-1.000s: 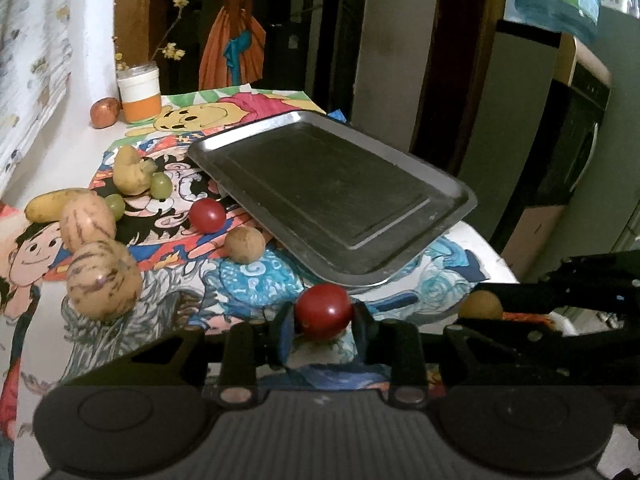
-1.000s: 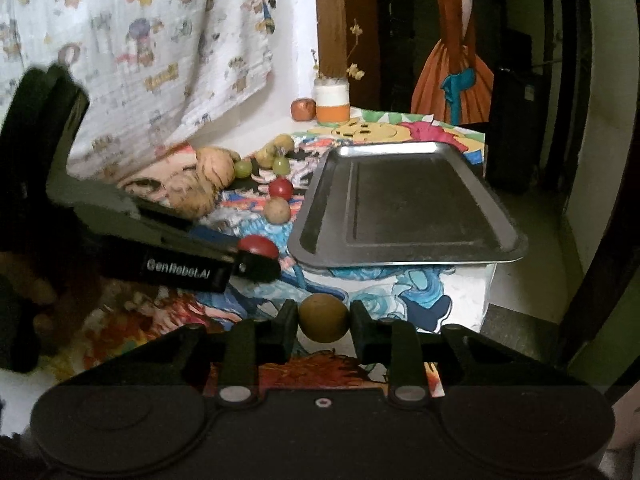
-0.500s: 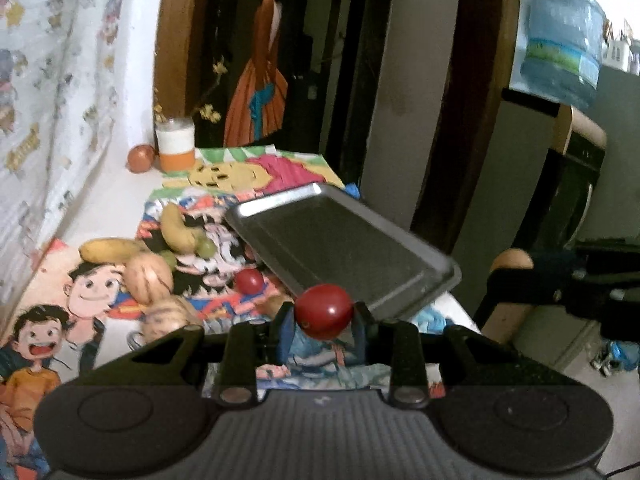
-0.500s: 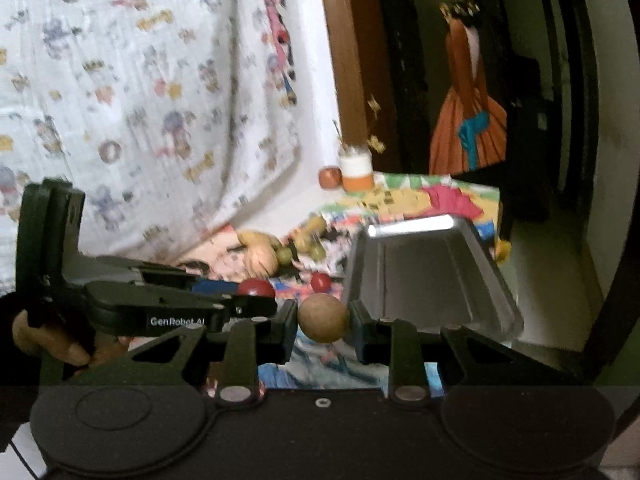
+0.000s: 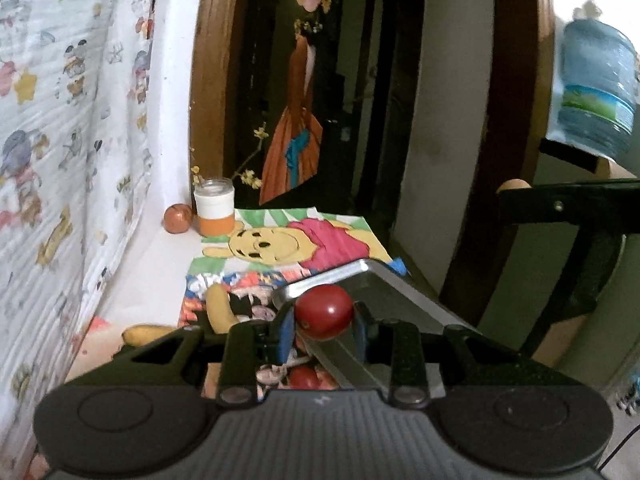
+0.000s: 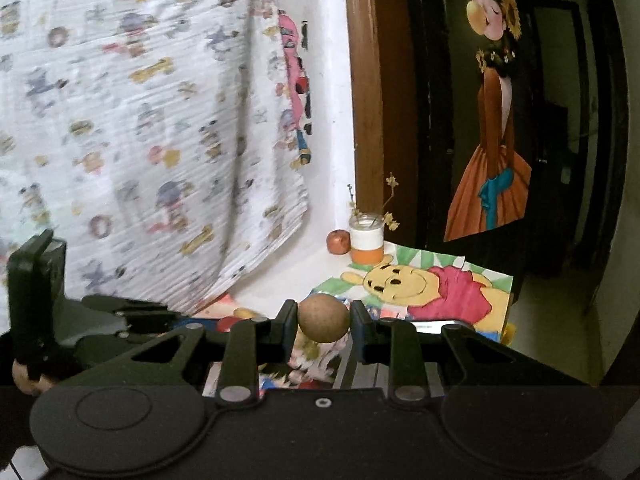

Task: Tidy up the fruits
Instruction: 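Carry the tomato into the tray with the left tool while the right tool drops the tan fruit there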

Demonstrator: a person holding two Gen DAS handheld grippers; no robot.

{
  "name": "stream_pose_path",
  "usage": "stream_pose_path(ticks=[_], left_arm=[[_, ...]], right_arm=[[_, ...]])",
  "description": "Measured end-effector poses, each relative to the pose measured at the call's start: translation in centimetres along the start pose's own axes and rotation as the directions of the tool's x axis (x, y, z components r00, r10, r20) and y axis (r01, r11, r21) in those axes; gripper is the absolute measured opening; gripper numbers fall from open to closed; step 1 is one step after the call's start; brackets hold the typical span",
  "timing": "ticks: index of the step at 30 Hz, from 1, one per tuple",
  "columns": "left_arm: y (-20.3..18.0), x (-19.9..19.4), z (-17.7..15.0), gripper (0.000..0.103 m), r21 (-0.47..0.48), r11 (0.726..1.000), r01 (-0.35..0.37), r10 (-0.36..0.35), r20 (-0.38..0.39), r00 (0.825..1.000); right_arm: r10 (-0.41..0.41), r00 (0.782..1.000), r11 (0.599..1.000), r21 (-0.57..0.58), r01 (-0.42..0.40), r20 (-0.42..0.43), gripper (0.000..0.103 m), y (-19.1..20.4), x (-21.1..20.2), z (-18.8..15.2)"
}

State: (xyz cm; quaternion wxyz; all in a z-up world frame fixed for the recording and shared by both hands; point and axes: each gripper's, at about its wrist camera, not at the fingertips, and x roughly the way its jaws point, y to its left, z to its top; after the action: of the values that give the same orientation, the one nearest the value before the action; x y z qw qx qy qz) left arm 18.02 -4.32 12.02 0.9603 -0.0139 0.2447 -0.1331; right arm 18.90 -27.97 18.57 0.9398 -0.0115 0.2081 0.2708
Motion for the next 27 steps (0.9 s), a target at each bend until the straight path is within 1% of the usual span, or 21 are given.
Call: stream_pose_path(ticks=[2,5,8,10,14,16,20,24,27], left_arm=[[0.5,1.5,0.6,0.034,-0.015,1.000,-0.007,0.007,0.000,1.000],[1.3,4.6,1.2,0.034,-0.046,0.999,-0.030,0.030,0.006,1.000],[2.0,7.9,1.5,0.034,-0.059,0.997,-0.049,0.050,0.013,0.999],[2.3,10.4,1.5,0.034,-0.068,0.997,-0.046,0.046,0.005,0.999],[2.6,15.2,1.5,0.034,-0.078,0.997,-0.026,0.023,-0.043,0.999],[2.5,17.6,1.2,0.034,-0.072,0.997,-0.016,0.011,-0.066,0.998],[2.0,21.7,0.3,0.034,-0.043,0.999,-0.019,0.013,-0.122,0.992],[1.9,24.5,-0.4,0.034,-0.035,0.999,-0.036,0.029,-0.170,0.985],[2.0,25.7,-0.6,0.034,-0.030,0.999,-0.043,0.036,-0.195,0.980]], right_arm=[[-0.002,1.000,1.000,0.000,0.002,-0.011,0.030,-1.3,2.1,0.7],[-0.005,1.000,1.000,0.005,0.005,-0.029,0.030,-3.6,5.8,0.9],[-0.022,0.998,1.000,0.004,0.023,-0.060,0.030,-5.9,9.8,0.0],[-0.027,0.996,1.000,0.010,0.028,-0.086,0.030,-7.4,12.5,-1.1],[-0.055,0.990,0.998,0.000,0.055,-0.130,0.030,-9.9,17.2,-3.5],[-0.069,0.988,0.997,-0.024,0.067,-0.137,0.030,-10.9,19.0,-4.6],[-0.105,0.981,0.992,-0.091,0.090,-0.165,0.030,-12.6,21.8,-6.2],[-0.113,0.974,0.987,-0.137,0.087,-0.196,0.030,-14.0,23.9,-7.1],[-0.110,0.967,0.989,-0.126,0.082,-0.230,0.030,-14.9,25.4,-7.5]])
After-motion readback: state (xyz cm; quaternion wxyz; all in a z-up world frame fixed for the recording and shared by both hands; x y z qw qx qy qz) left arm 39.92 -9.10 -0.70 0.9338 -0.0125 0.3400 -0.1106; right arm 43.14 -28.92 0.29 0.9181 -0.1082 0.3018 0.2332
